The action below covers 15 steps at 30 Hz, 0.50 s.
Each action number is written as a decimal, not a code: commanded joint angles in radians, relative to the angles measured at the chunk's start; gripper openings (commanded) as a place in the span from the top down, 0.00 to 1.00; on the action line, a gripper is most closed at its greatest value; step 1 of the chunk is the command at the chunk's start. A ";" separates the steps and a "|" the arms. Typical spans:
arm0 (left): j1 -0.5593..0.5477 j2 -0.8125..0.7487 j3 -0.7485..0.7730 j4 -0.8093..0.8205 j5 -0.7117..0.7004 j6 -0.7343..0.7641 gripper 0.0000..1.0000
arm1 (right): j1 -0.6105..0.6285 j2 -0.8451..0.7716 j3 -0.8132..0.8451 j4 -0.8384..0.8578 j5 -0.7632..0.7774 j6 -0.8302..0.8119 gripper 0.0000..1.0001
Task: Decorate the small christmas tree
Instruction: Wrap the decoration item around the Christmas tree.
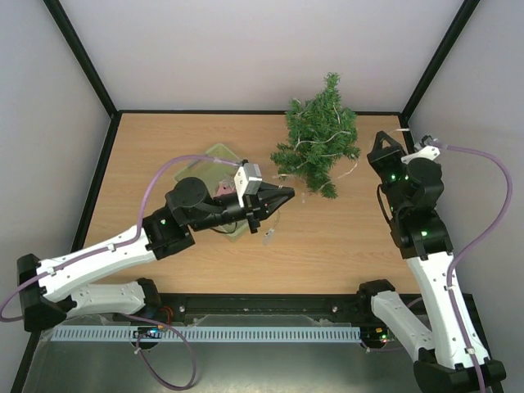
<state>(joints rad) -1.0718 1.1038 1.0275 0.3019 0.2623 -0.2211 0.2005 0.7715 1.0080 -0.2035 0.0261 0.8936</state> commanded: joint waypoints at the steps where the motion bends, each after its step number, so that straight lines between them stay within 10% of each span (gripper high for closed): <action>1: 0.037 -0.067 -0.061 -0.050 -0.044 -0.023 0.97 | -0.004 -0.017 0.025 -0.099 -0.214 -0.018 0.98; 15: 0.226 -0.239 -0.165 -0.210 -0.076 -0.061 0.97 | -0.003 -0.139 -0.314 0.005 -0.517 0.005 0.98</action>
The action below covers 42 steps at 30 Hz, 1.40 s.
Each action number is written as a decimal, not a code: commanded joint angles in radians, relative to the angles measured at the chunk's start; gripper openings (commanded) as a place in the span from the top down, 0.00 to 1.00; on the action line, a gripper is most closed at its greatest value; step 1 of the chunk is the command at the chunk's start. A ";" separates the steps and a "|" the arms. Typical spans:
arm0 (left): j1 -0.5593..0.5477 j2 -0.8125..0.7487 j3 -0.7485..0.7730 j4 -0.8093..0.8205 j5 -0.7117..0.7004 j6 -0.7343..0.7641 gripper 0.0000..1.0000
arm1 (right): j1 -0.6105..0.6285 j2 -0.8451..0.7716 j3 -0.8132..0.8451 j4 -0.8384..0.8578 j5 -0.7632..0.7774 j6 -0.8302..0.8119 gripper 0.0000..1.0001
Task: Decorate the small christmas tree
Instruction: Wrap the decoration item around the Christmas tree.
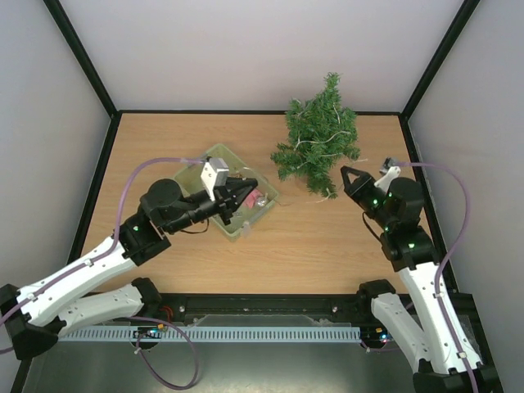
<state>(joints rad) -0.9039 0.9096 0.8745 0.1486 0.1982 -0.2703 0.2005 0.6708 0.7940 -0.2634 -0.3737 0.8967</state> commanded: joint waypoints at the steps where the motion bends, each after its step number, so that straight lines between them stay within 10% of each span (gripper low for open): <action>1: 0.077 -0.053 -0.011 -0.077 -0.010 -0.013 0.98 | -0.002 -0.041 -0.134 0.103 -0.144 0.011 0.98; 15: 0.317 -0.068 0.024 -0.203 -0.017 0.015 0.97 | 0.035 0.105 -0.268 0.322 -0.187 -0.040 0.84; 22: 0.384 0.018 0.101 -0.230 -0.005 0.061 0.98 | 0.035 0.011 -0.271 0.081 0.025 0.043 0.58; 29: 0.411 0.074 0.134 -0.242 -0.023 0.083 0.98 | 0.034 -0.106 -0.438 0.123 0.213 0.253 0.52; 35: 0.413 0.072 0.094 -0.218 0.051 0.056 0.98 | -0.005 0.065 -0.422 0.223 0.321 0.115 0.55; 42: 0.413 0.056 0.056 -0.251 0.046 0.070 0.97 | -0.274 0.392 -0.503 0.659 -0.140 0.095 0.60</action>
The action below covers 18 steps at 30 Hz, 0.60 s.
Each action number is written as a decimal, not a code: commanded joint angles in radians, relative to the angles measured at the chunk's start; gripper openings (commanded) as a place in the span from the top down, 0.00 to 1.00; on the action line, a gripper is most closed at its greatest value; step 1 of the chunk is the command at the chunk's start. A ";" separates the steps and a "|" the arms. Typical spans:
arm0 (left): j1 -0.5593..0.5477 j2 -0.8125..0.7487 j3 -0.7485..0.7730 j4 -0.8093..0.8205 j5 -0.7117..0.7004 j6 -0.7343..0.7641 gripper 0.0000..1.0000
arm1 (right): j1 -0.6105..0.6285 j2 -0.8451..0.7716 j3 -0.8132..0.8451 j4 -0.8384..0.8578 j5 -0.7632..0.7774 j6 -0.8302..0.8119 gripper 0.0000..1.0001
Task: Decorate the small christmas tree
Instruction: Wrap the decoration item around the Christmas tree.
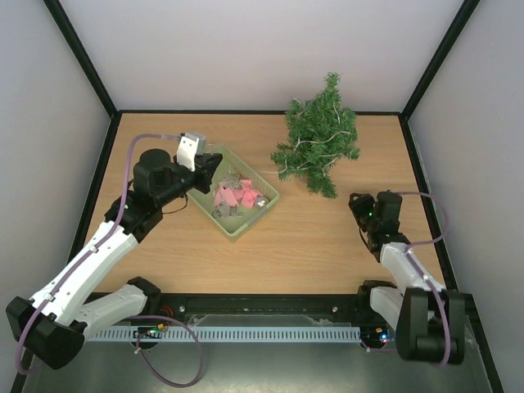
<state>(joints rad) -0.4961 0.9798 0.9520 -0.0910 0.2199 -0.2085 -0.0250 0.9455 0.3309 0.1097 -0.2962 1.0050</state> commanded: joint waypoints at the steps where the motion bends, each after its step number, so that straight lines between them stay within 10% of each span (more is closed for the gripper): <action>1: 0.005 -0.012 -0.025 -0.012 0.037 0.005 0.98 | -0.049 0.154 -0.043 0.335 -0.240 0.011 0.59; 18: 0.005 -0.062 -0.102 0.023 0.069 -0.007 0.97 | 0.050 0.757 0.104 0.961 -0.332 0.228 0.54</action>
<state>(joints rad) -0.4961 0.9531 0.8337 -0.0883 0.2745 -0.2237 0.0227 1.6154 0.3717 0.8825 -0.5884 1.1942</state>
